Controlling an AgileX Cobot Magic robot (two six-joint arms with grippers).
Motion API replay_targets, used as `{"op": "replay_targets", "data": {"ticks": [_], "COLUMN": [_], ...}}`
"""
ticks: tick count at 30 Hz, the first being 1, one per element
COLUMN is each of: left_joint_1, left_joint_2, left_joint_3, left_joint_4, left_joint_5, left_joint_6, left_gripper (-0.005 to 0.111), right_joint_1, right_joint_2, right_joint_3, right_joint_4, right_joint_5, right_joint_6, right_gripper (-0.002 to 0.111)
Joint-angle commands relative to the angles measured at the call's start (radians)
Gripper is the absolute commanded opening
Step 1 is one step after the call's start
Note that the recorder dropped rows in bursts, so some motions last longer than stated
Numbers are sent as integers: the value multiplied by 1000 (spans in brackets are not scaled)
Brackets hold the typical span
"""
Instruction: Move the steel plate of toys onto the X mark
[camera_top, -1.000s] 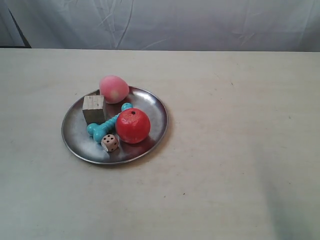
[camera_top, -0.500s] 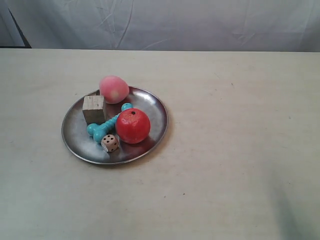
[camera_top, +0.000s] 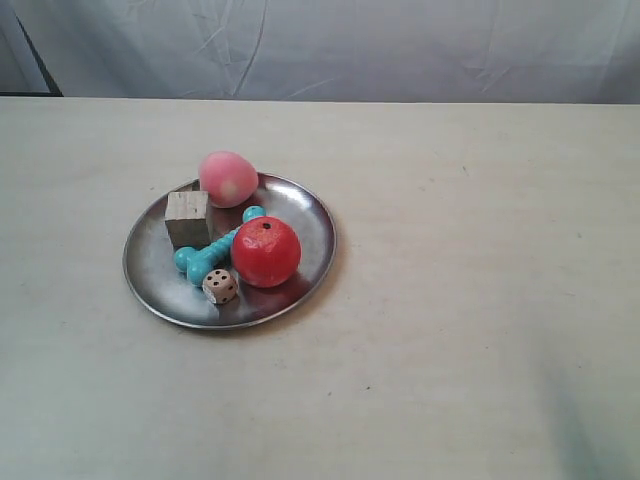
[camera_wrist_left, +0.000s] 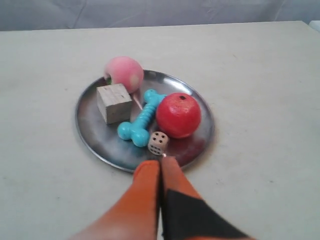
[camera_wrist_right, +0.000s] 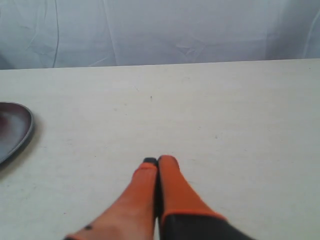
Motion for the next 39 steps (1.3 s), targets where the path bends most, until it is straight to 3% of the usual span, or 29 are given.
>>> {"op": "replay_targets", "data": {"ticks": [1,5,9,13,15,23,39], "left_joint_1": [-8,-8,12,102,140,212,218], "left_joint_2": [-8,-8,-22,-96,-142,-276,-276], "left_joint_3": [-2,0,56,189,242,374,421], "left_joint_4": [104,115,125,125,125,118,122], "left_joint_5": [-95,-131,-439,-740,-809,-769,-764], "left_joint_6": [13,14,70,96,96,96,96], "left_gripper": [0,0,0,0,0,0,0], "right_joint_1": [-5,-5,-5,-5,-5,-5,-5], "right_joint_2": [-7,-7,-7,-7,-7,-7,-7], "right_joint_3": [2,2,2,2,2,2,2], "right_joint_4": [-2,-2,-2,-2,-2,-2,-2], "right_joint_5": [-17,-17,-17,-17,-17,-17,-17], "right_joint_6": [-2,-2,-2,-2,-2,-2,-2], "right_gripper": [0,0,0,0,0,0,0]}}
